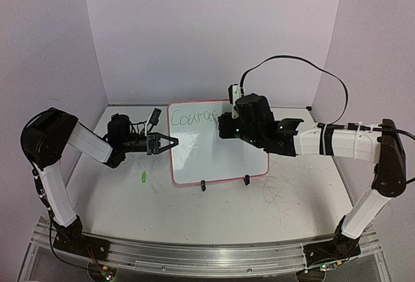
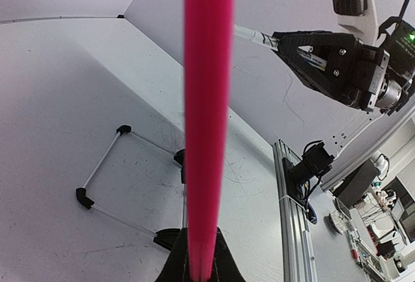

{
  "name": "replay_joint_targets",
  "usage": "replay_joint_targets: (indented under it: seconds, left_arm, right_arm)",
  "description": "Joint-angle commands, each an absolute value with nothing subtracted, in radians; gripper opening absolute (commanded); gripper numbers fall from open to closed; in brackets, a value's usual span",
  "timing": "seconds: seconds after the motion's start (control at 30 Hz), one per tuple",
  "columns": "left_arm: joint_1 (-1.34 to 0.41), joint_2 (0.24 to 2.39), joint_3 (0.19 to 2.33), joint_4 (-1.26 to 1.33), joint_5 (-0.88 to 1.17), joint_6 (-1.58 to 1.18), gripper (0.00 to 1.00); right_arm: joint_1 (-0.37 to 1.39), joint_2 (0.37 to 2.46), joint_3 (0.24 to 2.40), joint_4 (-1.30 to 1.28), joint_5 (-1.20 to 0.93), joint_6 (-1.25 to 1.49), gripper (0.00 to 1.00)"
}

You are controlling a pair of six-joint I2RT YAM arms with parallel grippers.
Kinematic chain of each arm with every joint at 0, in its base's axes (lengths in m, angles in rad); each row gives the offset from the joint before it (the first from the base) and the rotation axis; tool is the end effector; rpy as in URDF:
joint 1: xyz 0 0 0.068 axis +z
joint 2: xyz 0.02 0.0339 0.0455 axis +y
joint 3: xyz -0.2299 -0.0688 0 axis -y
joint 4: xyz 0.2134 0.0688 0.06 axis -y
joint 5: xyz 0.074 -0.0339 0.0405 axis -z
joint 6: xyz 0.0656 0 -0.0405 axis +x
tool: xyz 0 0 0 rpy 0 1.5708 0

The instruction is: Write a sentence on the whiteboard

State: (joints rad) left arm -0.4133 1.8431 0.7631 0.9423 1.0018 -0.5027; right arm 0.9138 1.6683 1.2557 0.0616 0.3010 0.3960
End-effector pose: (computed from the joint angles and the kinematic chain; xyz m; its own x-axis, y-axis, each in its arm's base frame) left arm 0.2925 -0.1886 0.1600 -0.5826 -0.0279 -0.8123 0.7987 0.1653 -0.5786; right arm 0.2537 0.2971 0.2647 -0.4199 0.0588 -0.9057 -0.4598 0.8465 0.2682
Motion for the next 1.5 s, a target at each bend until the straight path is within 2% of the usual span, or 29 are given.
replay_joint_targets:
  seconds: [0.0, 0.47, 0.93, 1.47]
  left_arm:
    - [-0.407, 1.809, 0.768, 0.928, 0.997, -0.518, 0.0]
    - [-0.408, 1.805, 0.767, 0.927, 0.997, -0.522, 0.0]
    - [-0.407, 1.804, 0.768, 0.925, 0.999, -0.522, 0.0]
    - [-0.407, 1.803, 0.768, 0.926, 0.997, -0.518, 0.0]
  right_arm:
    - [0.913, 1.63, 1.217, 0.056, 0.327, 0.421, 0.0]
    - [0.906, 1.634, 1.264, 0.047, 0.412, 0.396, 0.0]
    - [0.893, 1.675, 1.319, 0.064, 0.377, 0.371, 0.0]
    - [0.899, 1.622, 1.21, 0.035, 0.333, 0.429, 0.0]
